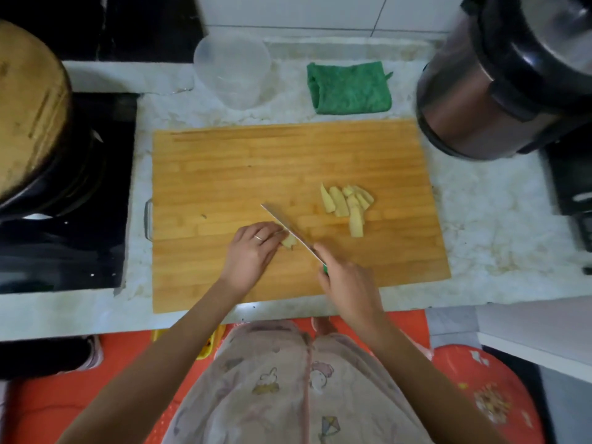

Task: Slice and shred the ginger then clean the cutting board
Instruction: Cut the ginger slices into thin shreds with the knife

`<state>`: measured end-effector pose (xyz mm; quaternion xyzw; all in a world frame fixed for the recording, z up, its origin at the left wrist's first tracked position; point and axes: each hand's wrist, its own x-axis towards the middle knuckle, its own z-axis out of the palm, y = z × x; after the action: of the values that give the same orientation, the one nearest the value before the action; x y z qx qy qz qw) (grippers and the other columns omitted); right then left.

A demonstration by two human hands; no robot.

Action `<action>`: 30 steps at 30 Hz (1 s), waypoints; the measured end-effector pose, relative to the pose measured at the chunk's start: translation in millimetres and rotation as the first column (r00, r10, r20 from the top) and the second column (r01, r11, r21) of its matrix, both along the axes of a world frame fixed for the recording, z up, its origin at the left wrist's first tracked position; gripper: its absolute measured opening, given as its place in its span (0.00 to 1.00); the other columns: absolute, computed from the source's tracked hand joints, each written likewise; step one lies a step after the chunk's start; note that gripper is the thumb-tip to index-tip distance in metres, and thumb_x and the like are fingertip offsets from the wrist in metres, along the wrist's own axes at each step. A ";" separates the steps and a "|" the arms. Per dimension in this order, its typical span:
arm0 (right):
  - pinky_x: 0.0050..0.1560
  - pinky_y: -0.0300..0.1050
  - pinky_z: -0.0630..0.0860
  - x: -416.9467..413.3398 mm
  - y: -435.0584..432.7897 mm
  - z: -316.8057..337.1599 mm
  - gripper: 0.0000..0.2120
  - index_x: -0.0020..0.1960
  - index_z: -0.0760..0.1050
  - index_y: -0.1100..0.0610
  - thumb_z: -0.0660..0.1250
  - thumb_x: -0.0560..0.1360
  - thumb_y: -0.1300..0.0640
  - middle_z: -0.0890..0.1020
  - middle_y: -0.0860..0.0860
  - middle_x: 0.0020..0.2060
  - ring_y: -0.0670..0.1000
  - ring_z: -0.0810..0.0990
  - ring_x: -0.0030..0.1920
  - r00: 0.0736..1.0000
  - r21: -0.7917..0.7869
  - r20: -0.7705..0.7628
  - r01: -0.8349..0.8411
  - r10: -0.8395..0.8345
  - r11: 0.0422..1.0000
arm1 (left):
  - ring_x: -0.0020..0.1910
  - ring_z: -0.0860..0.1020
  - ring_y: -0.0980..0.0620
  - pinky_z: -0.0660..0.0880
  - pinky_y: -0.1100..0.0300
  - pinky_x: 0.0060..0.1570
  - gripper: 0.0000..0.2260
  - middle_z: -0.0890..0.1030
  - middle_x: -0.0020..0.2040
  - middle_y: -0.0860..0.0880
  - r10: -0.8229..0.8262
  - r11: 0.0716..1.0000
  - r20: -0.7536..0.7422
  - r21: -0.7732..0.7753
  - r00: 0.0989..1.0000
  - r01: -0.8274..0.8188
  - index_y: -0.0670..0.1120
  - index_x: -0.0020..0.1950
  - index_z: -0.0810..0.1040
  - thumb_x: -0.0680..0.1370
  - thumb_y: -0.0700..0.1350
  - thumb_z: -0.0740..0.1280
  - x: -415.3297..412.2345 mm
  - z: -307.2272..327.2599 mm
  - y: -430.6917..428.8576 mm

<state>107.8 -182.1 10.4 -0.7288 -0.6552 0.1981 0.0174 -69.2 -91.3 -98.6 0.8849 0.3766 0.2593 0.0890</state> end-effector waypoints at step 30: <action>0.21 0.37 0.55 -24.0 1.3 -23.5 0.24 0.59 0.76 0.56 0.74 0.64 0.67 0.73 0.51 0.20 0.53 0.73 0.18 0.997 -0.003 0.021 0.074 -0.074 0.997 | 0.52 0.73 0.49 0.68 0.56 0.49 0.11 0.83 0.48 0.47 0.044 0.999 -0.071 0.020 0.997 -0.042 0.43 0.47 0.83 0.79 0.45 0.62 2.8 -1.7 3.1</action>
<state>83.8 -180.8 -13.1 -0.7547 -0.6275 0.1909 0.0164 -66.3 -88.2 -100.3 0.8861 0.3960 0.2330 0.0616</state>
